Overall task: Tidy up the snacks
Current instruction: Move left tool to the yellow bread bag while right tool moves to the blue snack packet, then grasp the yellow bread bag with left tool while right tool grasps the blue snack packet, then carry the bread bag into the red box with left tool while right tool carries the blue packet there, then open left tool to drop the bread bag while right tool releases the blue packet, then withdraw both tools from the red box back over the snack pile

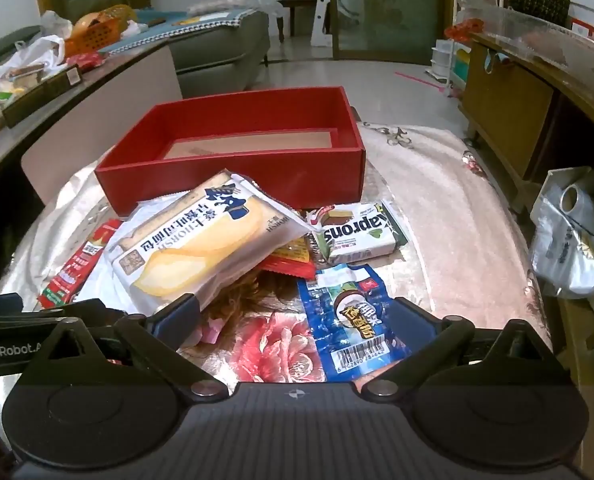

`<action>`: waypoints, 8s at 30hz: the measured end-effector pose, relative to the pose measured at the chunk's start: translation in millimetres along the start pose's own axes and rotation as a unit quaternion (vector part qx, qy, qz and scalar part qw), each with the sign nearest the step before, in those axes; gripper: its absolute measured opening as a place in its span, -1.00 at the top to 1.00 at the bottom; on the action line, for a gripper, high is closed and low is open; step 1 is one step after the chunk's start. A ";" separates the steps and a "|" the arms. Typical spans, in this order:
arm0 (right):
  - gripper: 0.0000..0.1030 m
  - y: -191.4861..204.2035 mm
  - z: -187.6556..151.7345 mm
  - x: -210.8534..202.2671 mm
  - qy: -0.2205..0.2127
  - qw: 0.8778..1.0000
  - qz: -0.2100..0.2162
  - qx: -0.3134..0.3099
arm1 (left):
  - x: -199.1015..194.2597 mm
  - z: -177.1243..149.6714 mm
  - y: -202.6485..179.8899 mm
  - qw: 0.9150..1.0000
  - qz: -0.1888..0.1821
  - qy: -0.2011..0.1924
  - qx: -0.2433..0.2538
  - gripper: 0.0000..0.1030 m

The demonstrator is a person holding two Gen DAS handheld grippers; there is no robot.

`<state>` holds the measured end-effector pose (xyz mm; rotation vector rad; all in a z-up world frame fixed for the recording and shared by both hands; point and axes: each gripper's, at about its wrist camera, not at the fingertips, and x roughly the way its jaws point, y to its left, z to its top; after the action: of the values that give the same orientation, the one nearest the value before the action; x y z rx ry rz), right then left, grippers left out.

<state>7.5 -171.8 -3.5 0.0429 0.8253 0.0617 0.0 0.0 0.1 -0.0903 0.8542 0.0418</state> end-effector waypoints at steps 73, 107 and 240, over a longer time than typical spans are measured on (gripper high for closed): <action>-1.00 -49.0 0.8 77.1 0.140 0.989 -0.023 -0.032 | 49.0 47.0 -22.6 0.981 -0.136 0.082 0.110 -0.48; -0.45 -61.9 37.2 -6.5 0.020 0.994 0.098 0.033 | 9.9 59.5 -30.3 0.979 -0.170 0.033 0.107 -0.43; -0.67 20.8 41.9 -11.5 0.015 0.994 0.093 -0.064 | -35.2 14.8 10.4 0.996 -0.003 -0.038 0.082 -0.47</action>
<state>29.8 -152.5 34.6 -0.0020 0.8449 0.2909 -12.8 11.7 35.6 0.0621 0.7779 -0.0300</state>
